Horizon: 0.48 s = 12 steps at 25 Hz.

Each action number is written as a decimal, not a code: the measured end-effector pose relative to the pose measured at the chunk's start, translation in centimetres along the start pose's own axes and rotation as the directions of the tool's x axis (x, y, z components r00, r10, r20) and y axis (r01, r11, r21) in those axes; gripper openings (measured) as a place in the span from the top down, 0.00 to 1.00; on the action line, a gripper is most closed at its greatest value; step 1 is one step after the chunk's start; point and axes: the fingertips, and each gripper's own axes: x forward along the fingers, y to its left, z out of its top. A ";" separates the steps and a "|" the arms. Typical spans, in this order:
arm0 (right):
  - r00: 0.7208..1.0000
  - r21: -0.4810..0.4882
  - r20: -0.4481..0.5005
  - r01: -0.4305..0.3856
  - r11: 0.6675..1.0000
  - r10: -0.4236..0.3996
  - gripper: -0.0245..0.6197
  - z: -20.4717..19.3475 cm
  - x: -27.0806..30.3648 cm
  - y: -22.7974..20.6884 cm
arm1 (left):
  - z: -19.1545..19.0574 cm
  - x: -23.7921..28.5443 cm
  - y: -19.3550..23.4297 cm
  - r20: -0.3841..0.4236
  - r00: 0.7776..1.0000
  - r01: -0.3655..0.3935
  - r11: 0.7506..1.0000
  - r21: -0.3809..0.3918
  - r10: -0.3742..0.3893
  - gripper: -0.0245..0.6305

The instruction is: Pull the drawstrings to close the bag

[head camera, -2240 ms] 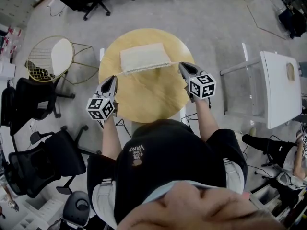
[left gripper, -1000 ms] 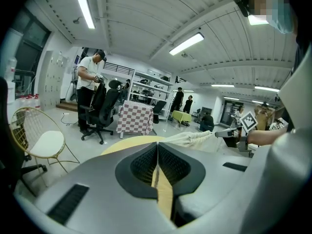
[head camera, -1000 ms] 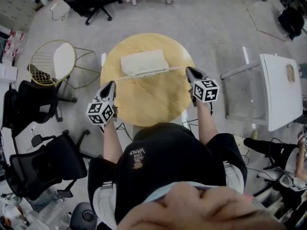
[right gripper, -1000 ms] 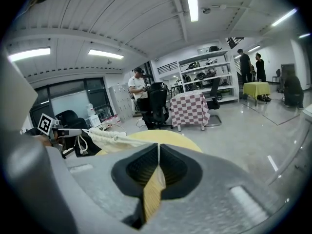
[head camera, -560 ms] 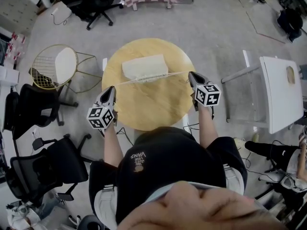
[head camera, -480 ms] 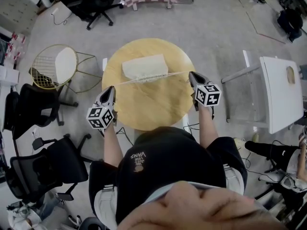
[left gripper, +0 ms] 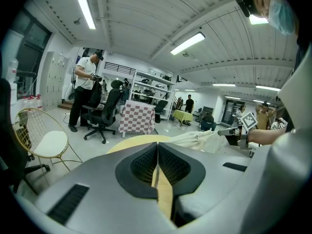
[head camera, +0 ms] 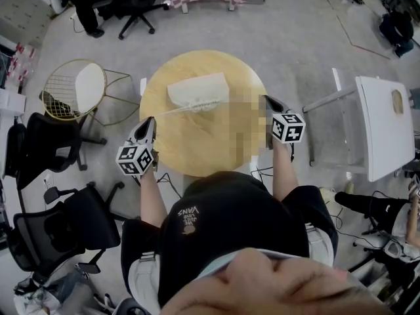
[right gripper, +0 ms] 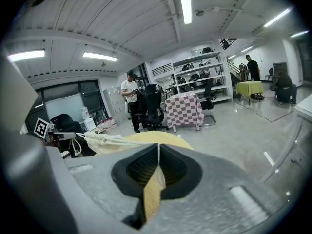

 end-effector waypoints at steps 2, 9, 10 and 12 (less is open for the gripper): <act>1.000 0.000 0.001 0.002 1.000 -0.002 0.96 0.0 -0.1 0.0 | -0.1 -0.2 0.2 -0.002 1.000 -0.001 1.000 -0.003 0.001 0.94; 1.000 0.024 0.002 0.012 1.000 -0.012 0.96 -0.2 -0.3 -0.4 | -0.2 -0.4 0.5 -0.008 1.000 0.000 1.000 0.003 0.000 0.94; 1.000 0.028 0.002 0.014 1.000 -0.015 0.96 -0.2 -0.4 -0.5 | -0.2 -0.4 0.6 -0.010 1.000 0.000 1.000 0.002 0.000 0.94; 1.000 0.031 0.002 0.020 0.999 -0.020 0.96 -0.1 -0.5 -0.7 | -0.1 -0.4 0.7 -0.013 1.000 0.003 1.000 -0.002 -0.003 0.94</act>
